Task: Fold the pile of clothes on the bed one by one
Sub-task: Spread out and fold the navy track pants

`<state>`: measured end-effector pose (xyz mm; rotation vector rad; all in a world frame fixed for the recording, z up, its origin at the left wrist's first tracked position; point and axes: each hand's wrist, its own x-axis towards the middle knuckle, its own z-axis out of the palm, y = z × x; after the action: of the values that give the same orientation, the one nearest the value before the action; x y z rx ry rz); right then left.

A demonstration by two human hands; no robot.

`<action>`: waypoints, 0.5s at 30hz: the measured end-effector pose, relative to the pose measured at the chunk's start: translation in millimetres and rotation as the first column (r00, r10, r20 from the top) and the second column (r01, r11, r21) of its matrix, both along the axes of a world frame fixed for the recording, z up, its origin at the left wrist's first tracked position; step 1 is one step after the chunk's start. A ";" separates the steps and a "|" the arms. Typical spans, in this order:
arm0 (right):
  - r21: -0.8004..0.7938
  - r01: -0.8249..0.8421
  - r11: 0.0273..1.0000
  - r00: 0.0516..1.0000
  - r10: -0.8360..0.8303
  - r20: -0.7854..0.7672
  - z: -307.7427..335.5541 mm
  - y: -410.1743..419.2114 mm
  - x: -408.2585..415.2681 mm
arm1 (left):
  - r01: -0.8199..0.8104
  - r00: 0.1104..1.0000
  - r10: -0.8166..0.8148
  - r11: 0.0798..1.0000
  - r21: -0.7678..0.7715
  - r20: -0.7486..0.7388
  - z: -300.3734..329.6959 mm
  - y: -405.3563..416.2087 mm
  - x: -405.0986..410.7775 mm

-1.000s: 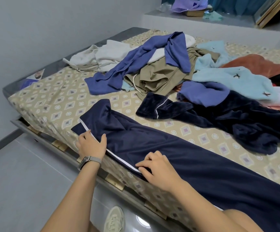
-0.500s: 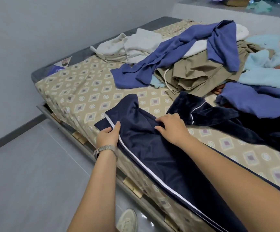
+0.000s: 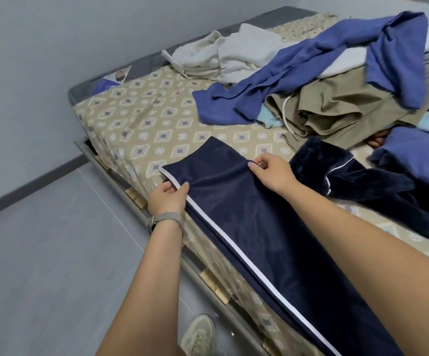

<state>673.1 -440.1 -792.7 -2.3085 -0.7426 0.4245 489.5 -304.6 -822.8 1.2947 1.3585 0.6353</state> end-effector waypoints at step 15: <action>-0.213 -0.249 0.945 0.885 0.312 0.346 -9.9 -48.2 -55.3 | 0.141 0.900 -0.035 0.966 0.215 -0.436 10.9 -6.8 -1.4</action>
<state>617.8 -488.3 -802.6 -2.4752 -1.2874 0.1702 488.1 -311.5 -811.9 1.7617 1.5992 0.4771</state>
